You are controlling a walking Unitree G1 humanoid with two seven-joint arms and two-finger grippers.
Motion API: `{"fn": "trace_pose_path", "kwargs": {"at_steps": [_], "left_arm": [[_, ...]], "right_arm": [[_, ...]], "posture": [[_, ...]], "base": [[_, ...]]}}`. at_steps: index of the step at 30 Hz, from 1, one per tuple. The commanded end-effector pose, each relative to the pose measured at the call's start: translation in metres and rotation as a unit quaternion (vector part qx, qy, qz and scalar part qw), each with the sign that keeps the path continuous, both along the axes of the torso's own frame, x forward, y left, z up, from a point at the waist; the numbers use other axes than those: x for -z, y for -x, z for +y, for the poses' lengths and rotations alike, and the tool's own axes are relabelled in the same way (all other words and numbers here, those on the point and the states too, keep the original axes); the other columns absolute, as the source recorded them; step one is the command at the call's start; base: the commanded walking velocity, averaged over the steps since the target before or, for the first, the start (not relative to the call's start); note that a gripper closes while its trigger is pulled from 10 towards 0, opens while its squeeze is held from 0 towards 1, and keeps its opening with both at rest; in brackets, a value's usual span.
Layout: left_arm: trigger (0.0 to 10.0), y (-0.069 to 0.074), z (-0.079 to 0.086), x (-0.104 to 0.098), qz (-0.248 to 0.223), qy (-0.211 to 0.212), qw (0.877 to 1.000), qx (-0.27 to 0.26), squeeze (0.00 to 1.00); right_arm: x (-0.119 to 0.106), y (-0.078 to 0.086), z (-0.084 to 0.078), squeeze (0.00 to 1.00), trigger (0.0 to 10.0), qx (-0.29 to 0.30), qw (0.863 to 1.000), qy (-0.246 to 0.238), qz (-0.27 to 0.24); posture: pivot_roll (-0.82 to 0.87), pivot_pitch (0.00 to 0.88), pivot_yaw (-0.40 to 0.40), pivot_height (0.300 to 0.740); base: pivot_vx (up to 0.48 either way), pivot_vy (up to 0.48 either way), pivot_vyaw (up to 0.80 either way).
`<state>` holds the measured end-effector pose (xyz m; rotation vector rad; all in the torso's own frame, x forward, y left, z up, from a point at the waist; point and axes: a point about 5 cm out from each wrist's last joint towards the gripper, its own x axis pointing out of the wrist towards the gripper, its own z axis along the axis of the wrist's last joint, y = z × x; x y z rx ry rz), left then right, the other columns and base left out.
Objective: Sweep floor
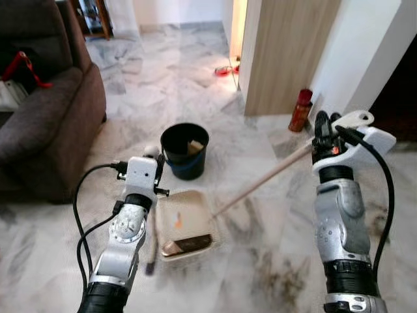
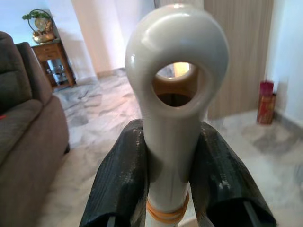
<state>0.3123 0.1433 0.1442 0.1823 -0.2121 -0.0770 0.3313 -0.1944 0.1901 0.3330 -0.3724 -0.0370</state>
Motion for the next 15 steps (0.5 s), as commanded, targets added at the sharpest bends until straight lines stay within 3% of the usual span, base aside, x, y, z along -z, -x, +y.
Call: {"fn": "trace_pose_path", "kwargs": {"at_steps": [1,15], "left_arm": [[10.0,-0.001,0.006,-0.010,-0.024,-0.010,1.000,-0.009,0.00],[10.0,-0.001,0.010,-0.011,-0.027,-0.012,0.999,-0.019,0.00]], "right_arm": [[-0.024,0.000,0.007,0.00,10.0,-0.012,0.999,-0.017,-0.051],[-0.059,0.000,0.014,0.00,10.0,-0.024,0.994,-0.023,-0.106]], "posture": [[-0.02,0.063,-0.020,0.740],[-0.01,0.066,-0.023,0.740]], "base": [[0.345,0.000,0.00],[0.344,0.000,0.00]]}}
